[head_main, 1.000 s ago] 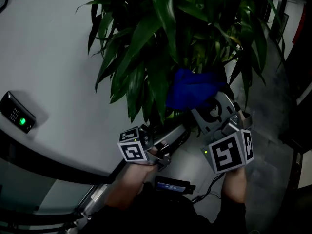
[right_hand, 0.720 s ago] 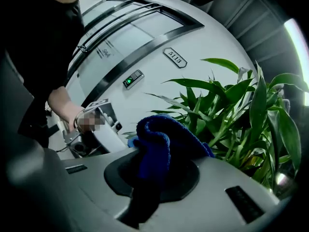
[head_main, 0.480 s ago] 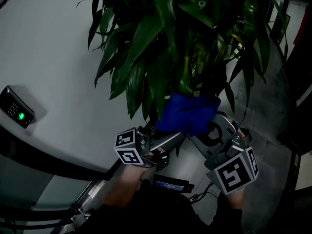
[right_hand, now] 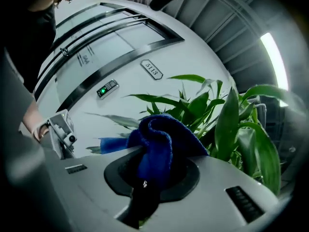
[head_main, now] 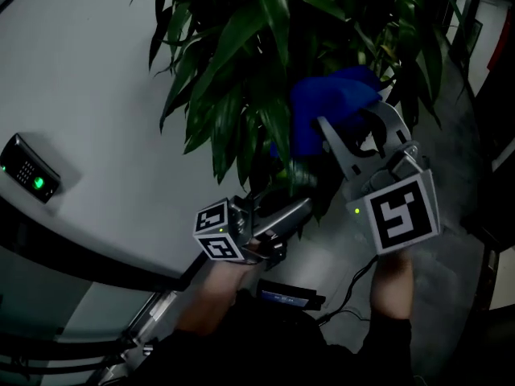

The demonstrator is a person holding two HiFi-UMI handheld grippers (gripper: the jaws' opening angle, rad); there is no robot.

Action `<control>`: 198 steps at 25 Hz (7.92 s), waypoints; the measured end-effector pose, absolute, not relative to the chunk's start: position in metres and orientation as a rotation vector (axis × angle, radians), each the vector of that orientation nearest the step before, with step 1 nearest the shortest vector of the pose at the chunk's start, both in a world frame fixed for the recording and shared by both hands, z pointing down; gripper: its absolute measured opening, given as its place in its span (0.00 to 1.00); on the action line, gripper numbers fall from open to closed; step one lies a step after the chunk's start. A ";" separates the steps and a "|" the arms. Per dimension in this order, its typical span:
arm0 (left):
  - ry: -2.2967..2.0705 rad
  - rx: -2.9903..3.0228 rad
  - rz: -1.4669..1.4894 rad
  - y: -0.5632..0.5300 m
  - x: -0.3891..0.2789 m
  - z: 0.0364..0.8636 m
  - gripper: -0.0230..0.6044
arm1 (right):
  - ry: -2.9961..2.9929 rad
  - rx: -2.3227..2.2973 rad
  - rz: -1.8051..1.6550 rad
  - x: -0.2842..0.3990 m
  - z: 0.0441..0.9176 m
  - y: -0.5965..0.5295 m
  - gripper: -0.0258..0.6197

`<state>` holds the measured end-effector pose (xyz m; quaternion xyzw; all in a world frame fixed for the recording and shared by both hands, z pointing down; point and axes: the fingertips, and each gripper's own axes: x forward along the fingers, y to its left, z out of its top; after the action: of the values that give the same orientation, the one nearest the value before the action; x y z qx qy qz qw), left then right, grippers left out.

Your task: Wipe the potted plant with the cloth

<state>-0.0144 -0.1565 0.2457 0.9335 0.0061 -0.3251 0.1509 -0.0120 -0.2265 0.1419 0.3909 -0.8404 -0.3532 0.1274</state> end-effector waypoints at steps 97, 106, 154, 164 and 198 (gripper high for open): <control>0.121 2.375 -1.399 -0.153 -0.044 0.198 0.75 | -2.600 0.560 -0.950 -0.003 0.274 -0.101 0.16; 0.135 2.389 -1.418 -0.148 -0.051 0.189 0.75 | -2.830 1.113 -1.316 0.046 0.104 -0.088 0.16; 0.122 2.427 -1.333 -0.102 -0.072 0.218 0.75 | -2.350 0.613 -0.892 -0.066 0.328 -0.067 0.16; 0.111 2.378 -1.184 -0.068 -0.095 0.277 0.75 | -2.550 0.624 -0.581 -0.061 0.357 -0.010 0.16; -0.308 2.603 -1.020 0.014 -0.031 0.293 0.62 | -3.642 0.453 0.209 0.124 0.294 0.014 0.16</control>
<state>-0.0313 0.0139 0.2933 0.9130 -0.1079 -0.3578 0.1637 0.1236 0.0143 0.2945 0.1189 -0.9555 0.0549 -0.2642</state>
